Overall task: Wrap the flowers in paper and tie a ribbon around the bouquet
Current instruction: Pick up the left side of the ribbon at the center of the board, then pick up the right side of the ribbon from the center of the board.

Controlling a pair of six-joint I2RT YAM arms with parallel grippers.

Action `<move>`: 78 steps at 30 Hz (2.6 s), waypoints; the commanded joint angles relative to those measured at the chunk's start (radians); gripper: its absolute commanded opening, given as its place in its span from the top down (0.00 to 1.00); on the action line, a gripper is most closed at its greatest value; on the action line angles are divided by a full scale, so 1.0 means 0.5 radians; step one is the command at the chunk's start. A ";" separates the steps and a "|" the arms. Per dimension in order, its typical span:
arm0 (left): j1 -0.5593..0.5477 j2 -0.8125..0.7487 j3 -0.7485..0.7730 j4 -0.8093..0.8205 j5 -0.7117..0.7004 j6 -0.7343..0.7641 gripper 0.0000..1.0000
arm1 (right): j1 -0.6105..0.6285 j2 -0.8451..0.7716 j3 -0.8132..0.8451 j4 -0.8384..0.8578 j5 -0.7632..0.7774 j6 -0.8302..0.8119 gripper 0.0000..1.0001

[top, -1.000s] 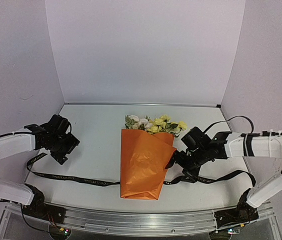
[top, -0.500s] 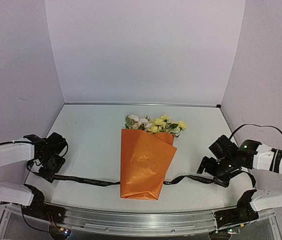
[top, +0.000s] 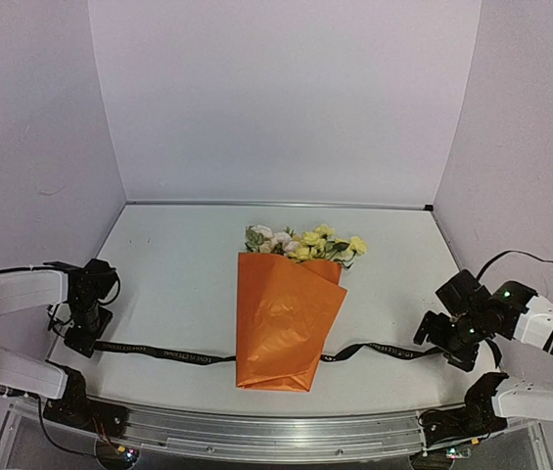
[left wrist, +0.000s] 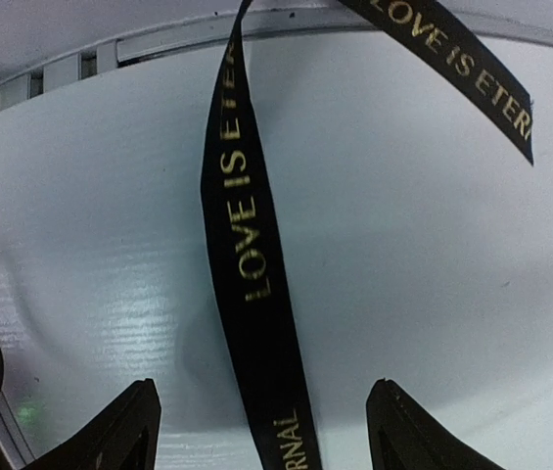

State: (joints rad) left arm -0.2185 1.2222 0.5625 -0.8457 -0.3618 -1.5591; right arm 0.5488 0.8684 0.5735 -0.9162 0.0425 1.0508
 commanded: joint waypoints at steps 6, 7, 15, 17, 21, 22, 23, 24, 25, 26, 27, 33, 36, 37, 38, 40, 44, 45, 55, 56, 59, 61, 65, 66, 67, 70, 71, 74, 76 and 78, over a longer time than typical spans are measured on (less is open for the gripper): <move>0.269 0.258 0.007 0.238 0.005 0.355 0.33 | -0.131 -0.036 -0.054 -0.048 -0.020 -0.095 0.02; 0.275 0.279 0.003 0.251 0.015 0.354 0.39 | -0.155 -0.036 -0.063 -0.047 -0.038 -0.086 0.02; 0.282 0.343 0.048 0.286 -0.004 0.385 0.88 | -0.216 -0.034 -0.105 -0.084 -0.041 0.027 0.02; 0.282 0.340 0.091 0.292 -0.006 0.436 0.97 | -0.216 -0.034 -0.105 -0.114 0.005 0.074 0.02; 0.279 0.324 0.161 0.309 -0.015 0.542 1.00 | -0.219 0.018 -0.082 -0.158 0.038 0.183 0.02; 0.280 0.320 0.172 0.318 -0.016 0.575 1.00 | -0.219 0.043 -0.075 -0.163 0.043 0.222 0.02; 0.280 0.316 0.189 0.324 -0.015 0.602 1.00 | -0.219 0.071 -0.065 -0.161 0.051 0.270 0.02; 0.279 0.311 0.207 0.328 -0.015 0.627 1.00 | -0.219 0.101 -0.053 -0.159 0.063 0.308 0.02; 0.278 0.304 0.222 0.333 -0.016 0.658 1.00 | -0.219 0.140 -0.040 -0.159 0.079 0.347 0.02; 0.278 0.293 0.235 0.339 -0.021 0.689 1.00 | -0.219 0.190 -0.020 -0.150 0.093 0.373 0.02; 0.278 0.278 0.245 0.345 -0.028 0.713 1.00 | -0.220 0.234 0.003 -0.135 0.105 0.388 0.02; 0.278 0.174 0.252 0.467 -0.018 0.833 1.00 | -0.220 0.497 0.074 0.072 0.130 0.585 0.02; 0.278 0.171 0.269 0.512 -0.010 0.902 1.00 | -0.220 0.586 0.024 0.247 0.178 0.673 0.02; 0.279 0.171 0.274 0.525 -0.006 0.919 1.00 | -0.219 0.606 -0.004 0.308 0.201 0.696 0.04; 0.278 0.169 0.277 0.539 -0.001 0.936 1.00 | -0.219 0.621 -0.036 0.374 0.223 0.718 0.05; 0.278 0.156 0.279 0.562 0.008 0.967 1.00 | -0.220 0.653 -0.112 0.530 0.258 0.778 0.10; 0.278 0.136 0.270 0.599 0.015 1.010 1.00 | -0.219 0.735 -0.193 0.663 0.270 0.866 0.23; 0.278 0.136 0.268 0.607 0.016 1.016 1.00 | -0.217 0.754 -0.204 0.682 0.263 0.884 0.27; 0.278 0.177 0.277 0.685 0.038 1.049 1.00 | -0.254 0.912 -0.111 0.718 0.292 0.783 0.90; 0.278 0.187 0.286 0.698 0.047 1.061 1.00 | -0.274 0.948 -0.074 0.718 0.275 0.753 0.97; 0.279 0.212 0.304 0.773 0.107 1.111 1.00 | -0.362 1.037 0.048 0.719 0.209 0.658 1.00; 0.279 0.221 0.305 0.835 0.143 1.130 1.00 | -0.428 1.087 0.128 0.719 0.176 0.593 1.00; 0.277 0.282 0.333 0.901 0.161 1.151 1.00 | -0.554 1.185 0.308 0.717 0.101 0.479 1.00; 0.277 0.310 0.352 0.906 0.164 1.151 1.00 | -0.579 1.208 0.350 0.719 0.080 0.464 1.00; 0.277 0.339 0.371 0.909 0.167 1.149 1.00 | -0.608 1.231 0.390 0.716 0.060 0.448 1.00; 0.281 0.410 0.411 0.932 0.170 1.149 1.00 | -0.669 1.264 0.471 0.716 0.041 0.423 1.00; 0.281 0.425 0.423 0.944 0.172 1.151 1.00 | -0.688 1.266 0.494 0.713 0.045 0.413 1.00; 0.281 0.474 0.437 0.986 0.208 1.158 1.00 | -0.750 1.275 0.544 0.699 0.043 0.385 1.00; 0.282 0.506 0.442 1.009 0.232 1.157 1.00 | -0.776 1.285 0.584 0.684 0.044 0.365 1.00; 0.281 0.539 0.454 1.016 0.233 1.152 1.00 | -0.803 1.296 0.626 0.661 0.051 0.346 1.00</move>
State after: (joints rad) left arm -0.0837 1.4651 0.7423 -0.3788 -0.2580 -0.9939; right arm 0.1728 1.4980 0.8286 -0.5516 0.0580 1.2595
